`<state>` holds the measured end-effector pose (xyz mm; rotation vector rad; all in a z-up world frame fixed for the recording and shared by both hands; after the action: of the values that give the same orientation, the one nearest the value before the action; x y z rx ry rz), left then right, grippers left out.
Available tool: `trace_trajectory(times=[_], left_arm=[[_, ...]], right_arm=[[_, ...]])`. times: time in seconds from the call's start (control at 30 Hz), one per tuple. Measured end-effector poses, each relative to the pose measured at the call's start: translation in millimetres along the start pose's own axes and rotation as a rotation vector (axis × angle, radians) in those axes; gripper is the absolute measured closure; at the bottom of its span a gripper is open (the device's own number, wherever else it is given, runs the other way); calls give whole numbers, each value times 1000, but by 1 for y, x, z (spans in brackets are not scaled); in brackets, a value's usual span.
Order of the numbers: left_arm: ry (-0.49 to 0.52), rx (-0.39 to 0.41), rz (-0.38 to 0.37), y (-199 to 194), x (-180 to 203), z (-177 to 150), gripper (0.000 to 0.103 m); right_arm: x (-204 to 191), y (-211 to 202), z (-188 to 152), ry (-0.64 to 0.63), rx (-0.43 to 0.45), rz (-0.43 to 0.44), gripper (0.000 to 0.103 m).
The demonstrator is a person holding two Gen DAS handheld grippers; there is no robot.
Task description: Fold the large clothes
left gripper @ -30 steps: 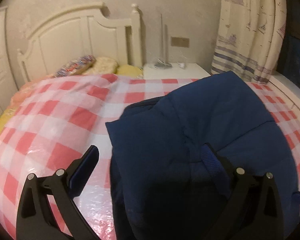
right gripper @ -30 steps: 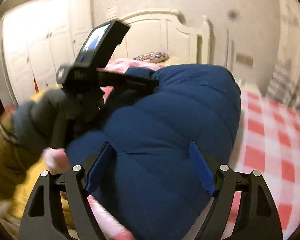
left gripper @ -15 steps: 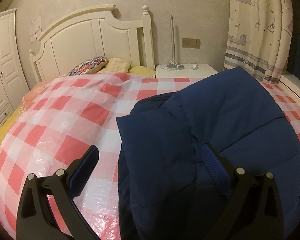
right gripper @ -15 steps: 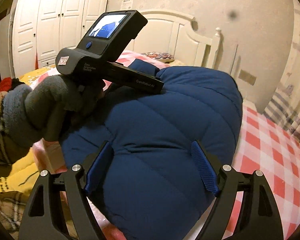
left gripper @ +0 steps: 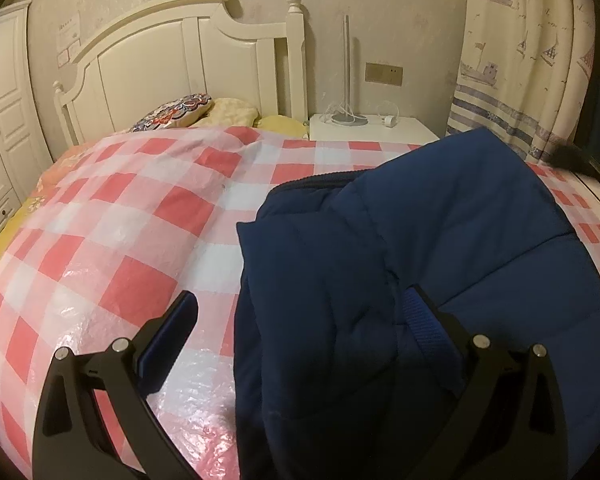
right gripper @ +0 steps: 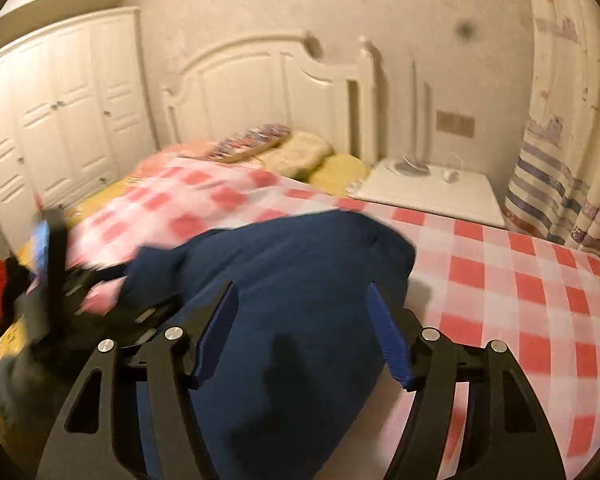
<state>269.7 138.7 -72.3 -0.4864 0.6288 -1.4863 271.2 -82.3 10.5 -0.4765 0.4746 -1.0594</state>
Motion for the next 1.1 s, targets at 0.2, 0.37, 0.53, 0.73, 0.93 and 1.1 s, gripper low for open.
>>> trace_trajectory(times=[0.2,0.37,0.53,0.73,0.93,1.1], left_arm=[[3,-32,19,5,-1,2,2],[-12,-57,9,11,-4,2,2],[-14,-58,7,11,-5,2,2],[-23,-66,-11,13,-6,2,2],[-24,-67,-14,13,-6,1,2],[-19,-57,-11,12,-5,1,2]], right_arm=[[-3,98,24,-98,-225,-37,37],[11,134,5,-56,-337,31,34],[9,133,0,-85,-345,34,34],[6,138,1,-105,-358,15,34],[1,136,1,-146,-371,-26,34],[-16,124,23,-215,-397,-162,30]])
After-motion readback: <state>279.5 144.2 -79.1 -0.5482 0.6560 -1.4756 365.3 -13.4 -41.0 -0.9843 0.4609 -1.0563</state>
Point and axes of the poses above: each gripper's, at about its wrist camera, not at the fingertips, and y roughly the way its jaws point, x to its right, z to its top, the point moved 2 cm from there along y, roughly the way its jaws point, and after that the axes turned 3 degrees about z, right-handed, at the moved point
